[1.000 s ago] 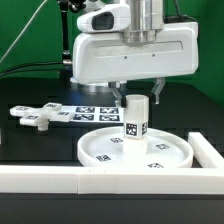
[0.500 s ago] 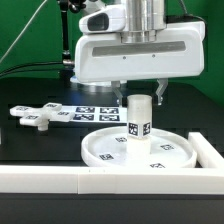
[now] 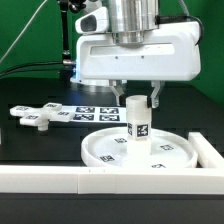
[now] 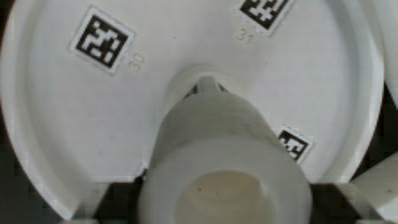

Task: Assemble round table

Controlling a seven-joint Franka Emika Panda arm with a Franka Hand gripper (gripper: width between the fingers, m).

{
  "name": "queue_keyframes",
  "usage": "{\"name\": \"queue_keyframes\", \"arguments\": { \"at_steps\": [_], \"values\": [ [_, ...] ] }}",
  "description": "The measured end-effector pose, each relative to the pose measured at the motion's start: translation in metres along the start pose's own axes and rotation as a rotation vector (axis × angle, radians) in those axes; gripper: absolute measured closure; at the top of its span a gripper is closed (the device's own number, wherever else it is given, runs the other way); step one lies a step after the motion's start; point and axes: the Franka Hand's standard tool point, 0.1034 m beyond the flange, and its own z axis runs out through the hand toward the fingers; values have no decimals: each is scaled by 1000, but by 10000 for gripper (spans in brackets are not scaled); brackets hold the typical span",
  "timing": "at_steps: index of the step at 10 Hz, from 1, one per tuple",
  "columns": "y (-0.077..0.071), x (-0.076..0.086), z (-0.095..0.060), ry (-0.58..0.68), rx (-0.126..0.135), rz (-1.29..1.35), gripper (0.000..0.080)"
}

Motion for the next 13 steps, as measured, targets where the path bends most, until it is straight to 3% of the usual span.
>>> {"name": "queue_keyframes", "arguments": {
  "at_steps": [4,8,12,13],
  "values": [
    [0,0,1,-12,22,275,393],
    [3,2,2,-73,90,831,393],
    [1,0,2,-92,87,1020,393],
    [1,0,3,-90,86,990,311]
  ]
}}
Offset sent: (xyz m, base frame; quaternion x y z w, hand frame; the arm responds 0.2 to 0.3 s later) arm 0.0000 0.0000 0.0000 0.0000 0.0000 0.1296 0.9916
